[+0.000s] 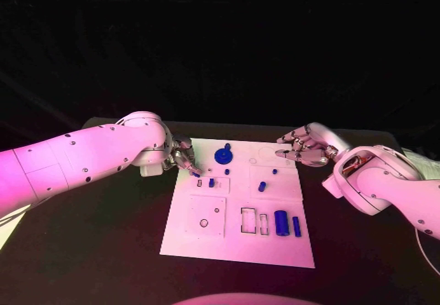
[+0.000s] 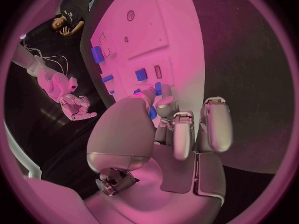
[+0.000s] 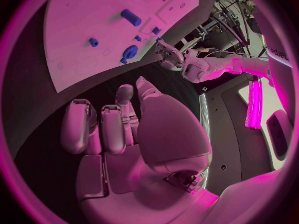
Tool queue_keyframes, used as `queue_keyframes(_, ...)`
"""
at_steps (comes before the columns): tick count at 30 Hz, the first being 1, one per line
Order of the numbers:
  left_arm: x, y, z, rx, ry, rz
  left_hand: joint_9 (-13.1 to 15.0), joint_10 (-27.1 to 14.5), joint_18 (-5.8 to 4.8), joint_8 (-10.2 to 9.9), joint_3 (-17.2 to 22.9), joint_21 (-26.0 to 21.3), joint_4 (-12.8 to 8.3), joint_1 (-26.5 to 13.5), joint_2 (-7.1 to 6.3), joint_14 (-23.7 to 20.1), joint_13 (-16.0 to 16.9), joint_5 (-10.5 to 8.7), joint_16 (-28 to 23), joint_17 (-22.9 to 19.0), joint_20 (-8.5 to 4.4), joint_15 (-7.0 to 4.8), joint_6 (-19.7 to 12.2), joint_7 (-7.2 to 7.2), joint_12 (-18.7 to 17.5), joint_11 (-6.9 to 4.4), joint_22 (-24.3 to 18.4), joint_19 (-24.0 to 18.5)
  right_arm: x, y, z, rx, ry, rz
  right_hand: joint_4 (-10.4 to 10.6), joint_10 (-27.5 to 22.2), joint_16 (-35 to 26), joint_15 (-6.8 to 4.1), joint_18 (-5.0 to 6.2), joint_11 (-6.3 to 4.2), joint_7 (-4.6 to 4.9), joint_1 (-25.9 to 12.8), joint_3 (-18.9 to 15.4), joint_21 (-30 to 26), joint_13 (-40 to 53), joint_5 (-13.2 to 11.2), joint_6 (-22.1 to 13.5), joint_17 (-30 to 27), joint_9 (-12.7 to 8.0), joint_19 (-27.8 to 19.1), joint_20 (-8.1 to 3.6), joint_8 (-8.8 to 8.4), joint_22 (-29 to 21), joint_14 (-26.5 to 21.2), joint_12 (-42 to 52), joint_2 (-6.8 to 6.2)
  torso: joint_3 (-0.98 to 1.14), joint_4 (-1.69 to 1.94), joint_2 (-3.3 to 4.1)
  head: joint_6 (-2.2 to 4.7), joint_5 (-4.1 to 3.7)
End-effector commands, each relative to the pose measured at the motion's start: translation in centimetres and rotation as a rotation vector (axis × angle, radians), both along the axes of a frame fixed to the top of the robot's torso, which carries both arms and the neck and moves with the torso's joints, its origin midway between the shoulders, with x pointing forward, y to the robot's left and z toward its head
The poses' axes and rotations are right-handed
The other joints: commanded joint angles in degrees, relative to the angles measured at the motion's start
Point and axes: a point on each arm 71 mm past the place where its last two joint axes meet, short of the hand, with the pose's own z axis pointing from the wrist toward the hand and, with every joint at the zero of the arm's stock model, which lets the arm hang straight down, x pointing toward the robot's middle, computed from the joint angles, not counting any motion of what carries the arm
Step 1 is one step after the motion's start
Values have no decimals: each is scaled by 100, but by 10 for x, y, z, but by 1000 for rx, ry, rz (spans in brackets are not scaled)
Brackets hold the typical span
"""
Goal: Assemble the parts on the task board
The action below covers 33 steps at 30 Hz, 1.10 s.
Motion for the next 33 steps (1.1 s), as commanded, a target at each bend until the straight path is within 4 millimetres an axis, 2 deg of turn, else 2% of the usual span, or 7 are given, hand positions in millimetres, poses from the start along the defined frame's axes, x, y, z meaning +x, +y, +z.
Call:
queue_keyframes(1,-3,-4,0,8,-64,-4,-1,58,63,31,647,14,-591,6,-63,602,8,-9,17,1506,-12,1,25,-28,14,6,295,31,-1,1,-1,-4,4,13,36,-25,-32,13,93,-7,6,-4,-1,-31,-6,33,47,-1,6,-46,-2,17,-4,235,1,36,-5,-5,0,-4,19)
queue_keyframes(8,-11,-7,-4,26,-78,-26,0,76,60,36,733,23,-613,-8,-114,602,10,-11,17,1506,-17,-4,37,-32,20,1,307,40,-1,2,-2,-4,7,15,40,-26,-33,13,93,-7,7,-3,0,-32,-8,48,47,0,6,-45,-3,17,-3,235,1,39,-1,-32,7,-12,34)
queue_keyframes(16,-13,-8,-7,54,-74,-46,-1,86,59,36,774,25,-624,-16,-145,602,14,-12,17,1506,-19,-5,44,-34,25,-1,312,43,-1,2,-3,-3,10,17,43,-26,-33,13,94,-7,7,-2,0,-35,-8,59,47,2,6,-46,-3,16,-7,236,4,41,-2,-12,11,-26,19)
queue_keyframes(23,-16,-10,-10,87,-55,-76,-3,92,58,35,809,26,-636,-20,-170,602,14,-14,17,1506,-20,-5,49,-35,26,-2,315,45,-1,2,-3,-3,15,20,51,-26,-36,13,95,-6,8,-3,1,-39,-9,76,47,0,6,-48,-3,16,-13,236,5,47,-1,-20,13,-37,34)
queue_keyframes(33,-18,-12,-12,100,-33,-101,-8,106,57,32,865,25,-662,-24,-217,602,19,-16,17,1506,-20,-5,62,-37,32,-3,318,45,-1,2,-3,-3,16,21,62,-26,-38,14,95,-6,9,-7,1,-42,-12,92,47,0,6,-48,-3,16,-16,237,5,54,-1,-11,5,-59,30)
